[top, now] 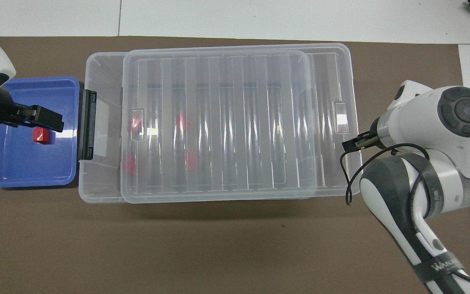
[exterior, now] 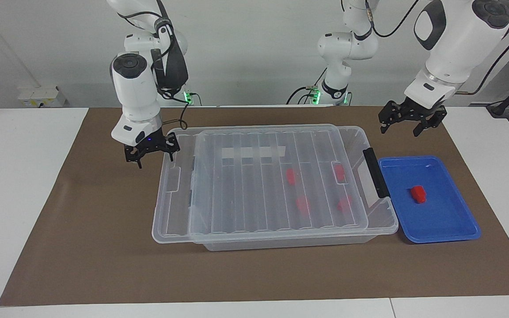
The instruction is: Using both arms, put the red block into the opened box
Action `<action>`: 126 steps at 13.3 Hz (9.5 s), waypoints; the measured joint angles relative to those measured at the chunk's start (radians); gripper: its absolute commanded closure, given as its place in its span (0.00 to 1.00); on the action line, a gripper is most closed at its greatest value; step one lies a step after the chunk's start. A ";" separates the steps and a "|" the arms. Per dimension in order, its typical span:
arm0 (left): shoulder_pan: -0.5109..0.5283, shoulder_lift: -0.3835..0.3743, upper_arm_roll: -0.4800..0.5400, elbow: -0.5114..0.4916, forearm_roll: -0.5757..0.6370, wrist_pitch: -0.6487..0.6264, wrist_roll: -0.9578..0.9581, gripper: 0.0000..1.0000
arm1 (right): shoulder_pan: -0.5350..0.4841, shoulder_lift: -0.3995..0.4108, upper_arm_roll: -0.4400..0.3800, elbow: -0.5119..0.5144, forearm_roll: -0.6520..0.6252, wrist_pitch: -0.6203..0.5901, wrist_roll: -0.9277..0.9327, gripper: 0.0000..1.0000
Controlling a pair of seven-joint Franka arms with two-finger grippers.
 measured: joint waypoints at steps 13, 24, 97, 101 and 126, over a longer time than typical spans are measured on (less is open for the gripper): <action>0.000 0.000 0.000 0.000 0.000 0.000 0.000 0.00 | -0.194 -0.014 -0.007 0.003 0.000 -0.047 -0.217 0.00; 0.016 -0.016 0.008 -0.001 0.033 -0.003 -0.002 0.00 | -0.190 -0.043 -0.004 0.046 0.000 -0.051 -0.222 0.00; -0.183 0.069 -0.069 -0.227 0.118 0.262 -0.729 0.00 | -0.312 -0.066 0.042 0.135 0.125 -0.101 0.221 1.00; -0.091 0.030 -0.060 -0.074 0.116 0.070 -0.500 0.00 | -0.359 -0.022 0.041 0.096 0.125 -0.027 0.151 1.00; 0.111 0.037 -0.049 0.006 0.099 -0.027 -0.078 0.00 | 0.002 0.085 0.055 0.092 0.126 0.054 0.164 1.00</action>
